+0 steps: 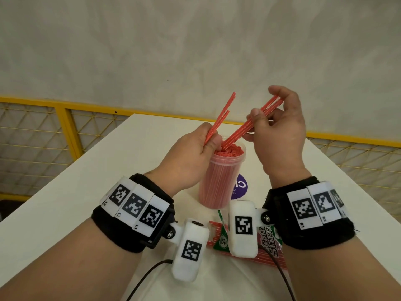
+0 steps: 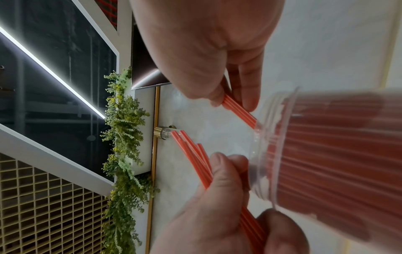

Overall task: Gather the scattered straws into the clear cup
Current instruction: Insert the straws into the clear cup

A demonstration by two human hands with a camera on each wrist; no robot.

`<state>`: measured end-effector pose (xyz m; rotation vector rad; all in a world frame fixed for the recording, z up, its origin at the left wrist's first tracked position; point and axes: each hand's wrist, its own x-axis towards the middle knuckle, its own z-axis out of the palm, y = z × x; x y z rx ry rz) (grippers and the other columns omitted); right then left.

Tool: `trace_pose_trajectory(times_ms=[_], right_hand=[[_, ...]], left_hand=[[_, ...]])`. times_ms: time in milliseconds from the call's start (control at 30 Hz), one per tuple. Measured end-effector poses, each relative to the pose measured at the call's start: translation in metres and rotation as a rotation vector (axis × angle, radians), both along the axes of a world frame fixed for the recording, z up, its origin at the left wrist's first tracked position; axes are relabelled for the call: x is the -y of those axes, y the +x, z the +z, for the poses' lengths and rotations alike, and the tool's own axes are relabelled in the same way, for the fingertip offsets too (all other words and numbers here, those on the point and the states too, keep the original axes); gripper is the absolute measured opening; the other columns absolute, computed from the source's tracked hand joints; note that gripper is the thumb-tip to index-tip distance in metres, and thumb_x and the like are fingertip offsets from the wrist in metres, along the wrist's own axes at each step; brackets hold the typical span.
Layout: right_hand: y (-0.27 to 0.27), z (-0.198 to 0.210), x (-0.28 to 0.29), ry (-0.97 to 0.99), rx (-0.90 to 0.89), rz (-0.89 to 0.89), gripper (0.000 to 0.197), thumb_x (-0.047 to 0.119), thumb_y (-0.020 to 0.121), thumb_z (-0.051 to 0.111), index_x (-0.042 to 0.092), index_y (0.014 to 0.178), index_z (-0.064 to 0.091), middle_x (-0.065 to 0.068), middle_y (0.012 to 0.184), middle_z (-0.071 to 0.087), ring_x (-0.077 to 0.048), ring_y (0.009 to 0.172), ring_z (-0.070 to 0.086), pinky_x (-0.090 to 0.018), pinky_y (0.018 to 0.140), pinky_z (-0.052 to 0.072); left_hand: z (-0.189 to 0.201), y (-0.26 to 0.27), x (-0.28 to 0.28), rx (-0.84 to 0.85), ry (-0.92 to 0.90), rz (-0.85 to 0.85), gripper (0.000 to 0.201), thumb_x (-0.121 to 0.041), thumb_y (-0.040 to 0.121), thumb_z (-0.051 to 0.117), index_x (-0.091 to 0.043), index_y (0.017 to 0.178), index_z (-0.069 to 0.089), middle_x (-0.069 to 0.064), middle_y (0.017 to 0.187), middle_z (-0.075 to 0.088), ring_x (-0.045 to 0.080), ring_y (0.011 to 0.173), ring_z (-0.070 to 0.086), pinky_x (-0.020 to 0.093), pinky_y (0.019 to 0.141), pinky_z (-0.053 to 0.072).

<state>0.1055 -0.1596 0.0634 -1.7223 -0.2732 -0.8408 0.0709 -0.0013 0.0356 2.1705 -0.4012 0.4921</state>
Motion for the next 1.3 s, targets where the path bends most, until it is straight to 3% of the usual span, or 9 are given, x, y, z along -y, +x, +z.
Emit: trace_pose_trajectory(times_ms=[233,300,400,500,600,667,1000,1133,1300], right_hand=[[-0.002,-0.006,-0.006,-0.200,-0.074,0.101,0.034,0.014,0.090,0.061,0.034,0.117,0.055,-0.003,0.074,0.070,-0.018,0.072,0.069,-0.042,0.074,0.056],[-0.001,-0.007,-0.006,-0.407,-0.164,0.128,0.018,0.028,0.094,0.058,0.025,0.109,0.067,-0.002,0.087,0.073,-0.018,0.087,0.069,-0.041,0.082,0.053],[-0.001,-0.012,-0.006,-0.660,-0.296,0.150,0.036,0.039,0.095,0.053,0.008,0.097,0.071,-0.009,0.108,0.069,-0.025,0.104,0.061,-0.041,0.092,0.047],[0.001,-0.011,-0.004,-0.513,-0.319,0.144,0.033,0.038,0.094,0.057,0.009,0.098,0.072,-0.009,0.108,0.070,-0.024,0.103,0.063,-0.041,0.093,0.048],[0.003,-0.008,-0.003,-0.232,-0.323,0.118,0.013,0.034,0.090,0.064,0.029,0.095,0.075,0.007,0.100,0.072,-0.010,0.096,0.064,-0.037,0.092,0.051],[0.004,-0.011,-0.001,-0.303,-0.379,0.137,0.015,0.029,0.085,0.070,0.036,0.097,0.072,0.009,0.108,0.069,-0.004,0.097,0.061,-0.032,0.092,0.050],[0.006,-0.019,-0.005,-0.243,-0.456,0.154,0.038,0.030,0.078,0.077,0.030,0.114,0.065,0.003,0.115,0.063,-0.010,0.105,0.060,-0.033,0.094,0.050],[0.000,-0.007,-0.006,-0.088,-0.333,0.167,0.020,0.029,0.087,0.068,0.029,0.107,0.067,0.012,0.104,0.067,-0.004,0.101,0.062,-0.031,0.094,0.050],[-0.018,0.013,-0.009,0.056,-0.172,0.280,0.021,0.020,0.094,0.059,0.030,0.113,0.063,0.004,0.097,0.071,0.003,0.074,0.063,-0.013,0.065,0.047]], left_hand=[[0.000,0.000,0.001,0.004,-0.095,0.016,0.018,-0.034,0.102,0.039,-0.029,0.088,0.049,-0.010,0.086,0.066,-0.005,0.066,0.057,0.024,0.061,0.042],[0.000,0.001,0.001,0.037,-0.125,0.068,0.019,-0.035,0.102,0.039,-0.023,0.093,0.049,-0.004,0.090,0.067,0.001,0.066,0.056,0.028,0.064,0.045],[0.001,0.002,0.000,0.023,-0.199,0.096,0.021,-0.035,0.102,0.039,-0.020,0.093,0.050,-0.006,0.088,0.064,-0.005,0.056,0.051,0.025,0.060,0.040],[0.002,0.002,-0.001,0.000,-0.227,0.101,0.020,-0.033,0.102,0.039,-0.023,0.089,0.050,-0.010,0.084,0.062,-0.009,0.055,0.050,0.022,0.060,0.037],[0.002,0.002,-0.001,-0.021,-0.222,0.094,0.021,-0.034,0.103,0.039,-0.023,0.088,0.050,-0.011,0.084,0.062,-0.011,0.054,0.050,0.023,0.060,0.037],[0.002,0.001,0.000,-0.038,-0.212,0.094,0.022,-0.036,0.102,0.039,-0.021,0.091,0.052,-0.011,0.083,0.061,-0.011,0.054,0.050,0.023,0.060,0.038],[0.009,-0.005,-0.001,-0.127,-0.300,0.111,0.029,-0.039,0.102,0.039,-0.028,0.080,0.053,-0.021,0.055,0.052,-0.006,0.048,0.048,0.017,0.050,0.034],[0.014,-0.011,-0.002,-0.333,-0.600,-0.139,0.038,-0.042,0.101,0.041,-0.015,0.079,0.057,-0.004,0.058,0.035,0.008,0.042,0.026,0.018,0.037,0.022],[0.018,-0.017,-0.003,-0.438,-0.689,-0.361,0.044,-0.049,0.091,0.045,-0.011,0.073,0.057,-0.002,0.058,0.037,0.008,0.040,0.026,0.013,0.036,0.019]])
